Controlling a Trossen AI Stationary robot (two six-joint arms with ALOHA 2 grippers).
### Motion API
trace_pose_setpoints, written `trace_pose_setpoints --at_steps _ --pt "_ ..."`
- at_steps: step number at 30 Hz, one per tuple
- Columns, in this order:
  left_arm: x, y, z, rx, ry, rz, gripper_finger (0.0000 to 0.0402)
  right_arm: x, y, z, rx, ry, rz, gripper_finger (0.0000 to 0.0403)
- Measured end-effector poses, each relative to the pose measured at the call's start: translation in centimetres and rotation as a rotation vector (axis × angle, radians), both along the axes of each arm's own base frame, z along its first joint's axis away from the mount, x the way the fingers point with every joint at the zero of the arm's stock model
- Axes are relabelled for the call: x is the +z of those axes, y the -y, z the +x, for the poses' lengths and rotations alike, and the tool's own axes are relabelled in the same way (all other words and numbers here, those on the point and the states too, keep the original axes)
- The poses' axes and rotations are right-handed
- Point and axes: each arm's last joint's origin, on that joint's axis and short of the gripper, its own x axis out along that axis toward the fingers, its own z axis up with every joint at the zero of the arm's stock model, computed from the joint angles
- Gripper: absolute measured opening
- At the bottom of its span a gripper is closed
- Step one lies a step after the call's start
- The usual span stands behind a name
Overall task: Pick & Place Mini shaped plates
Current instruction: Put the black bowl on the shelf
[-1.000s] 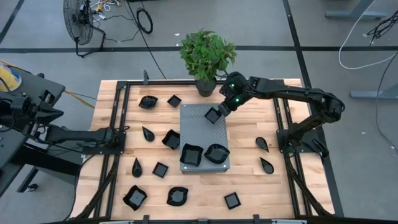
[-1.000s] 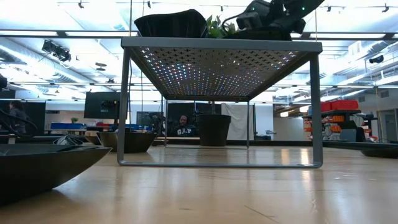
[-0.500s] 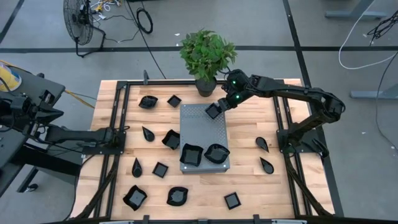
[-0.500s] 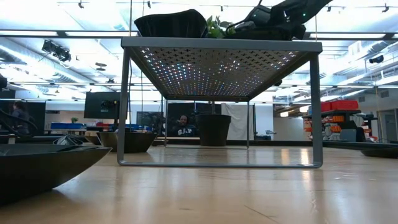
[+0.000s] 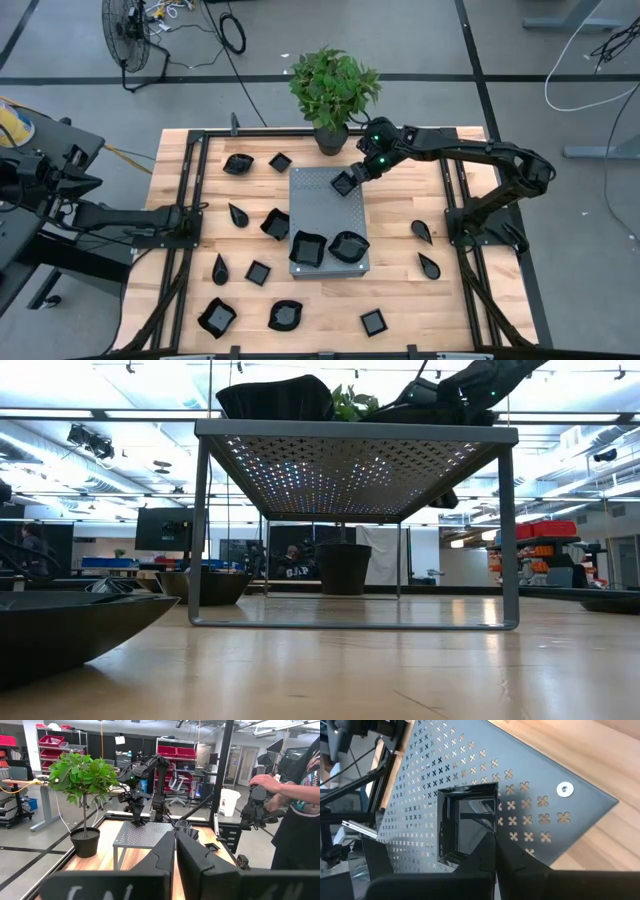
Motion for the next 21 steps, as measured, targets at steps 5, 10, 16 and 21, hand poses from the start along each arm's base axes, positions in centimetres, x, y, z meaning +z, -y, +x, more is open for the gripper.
trace_pose_setpoints --at_steps 5,10,16,21 --pt "0.01 0.0 0.0 0.0 0.0 0.0 0.0023 0.08 0.03 0.09 0.005 0.016 0.001 0.0" --pt "0.0 0.0 0.0 0.0 0.0 0.0 0.0023 0.12 -0.01 0.08 0.036 0.03 0.013 0.0" --pt "0.0 0.0 0.0 0.0 0.0 0.0 0.0023 0.16 0.53 -0.17 0.052 0.047 -0.003 0.0" --pt "0.0 0.0 0.01 0.0 -0.001 0.0 0.0023 0.2 0.91 -0.39 0.086 0.07 -0.006 0.0"
